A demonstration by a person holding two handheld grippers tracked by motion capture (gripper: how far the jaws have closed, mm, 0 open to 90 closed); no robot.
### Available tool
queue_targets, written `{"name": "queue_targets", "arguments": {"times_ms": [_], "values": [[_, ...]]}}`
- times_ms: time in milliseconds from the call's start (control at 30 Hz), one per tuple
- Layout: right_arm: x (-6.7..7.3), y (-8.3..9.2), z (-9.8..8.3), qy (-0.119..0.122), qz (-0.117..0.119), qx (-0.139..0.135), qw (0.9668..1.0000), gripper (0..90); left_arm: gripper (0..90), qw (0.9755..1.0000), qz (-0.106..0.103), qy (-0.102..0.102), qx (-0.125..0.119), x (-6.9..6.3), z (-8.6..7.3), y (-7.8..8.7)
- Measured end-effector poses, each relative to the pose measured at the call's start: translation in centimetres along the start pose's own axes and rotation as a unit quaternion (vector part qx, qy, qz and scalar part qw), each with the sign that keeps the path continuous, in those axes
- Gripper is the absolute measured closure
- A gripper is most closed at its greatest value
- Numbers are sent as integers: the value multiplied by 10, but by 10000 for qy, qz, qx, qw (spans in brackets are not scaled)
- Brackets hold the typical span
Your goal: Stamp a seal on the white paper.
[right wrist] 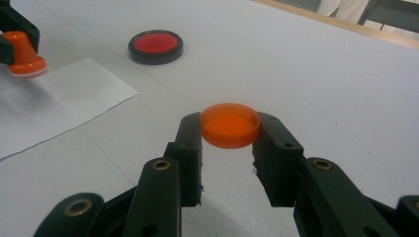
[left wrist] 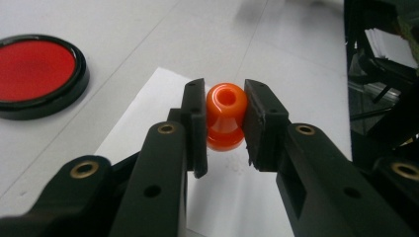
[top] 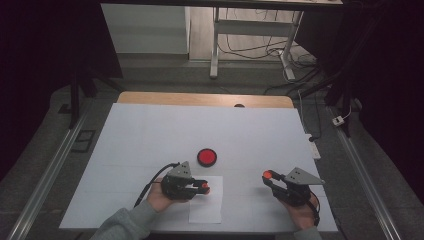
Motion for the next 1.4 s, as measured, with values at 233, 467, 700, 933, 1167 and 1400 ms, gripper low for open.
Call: {"name": "queue_targets", "arguments": {"times_ms": [233,467,700,933,1167,1400], "values": [[0,-1,0,-2,14,14,10000,645,718,9999,41,14,167,3,-2,-9],[0,-1,0,-1,8,8,10000,645,718,9995,100,-28,296,3,-4,-14],[0,0,0,4,2,17,10000,645,718,9993,142,-56,346,3,-6,-17],[0,-1,0,9,14,9,10000,645,718,9991,213,-94,352,4,-6,-18],[0,-1,-1,10,12,17,10000,645,718,9989,263,-104,370,4,-7,-21],[0,0,-1,9,-4,20,10000,645,718,9985,328,-181,398,3,-10,-24]]}}
Point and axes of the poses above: each handheld gripper's, and its own axes: y roughly backward along the jaws, z roughly out of its top, x roughly to its left, the point moved 7 cm from there along -y, roughly forward along the jaws, and after that the axes turned 9 degrees about x, right-handed, at the moved point
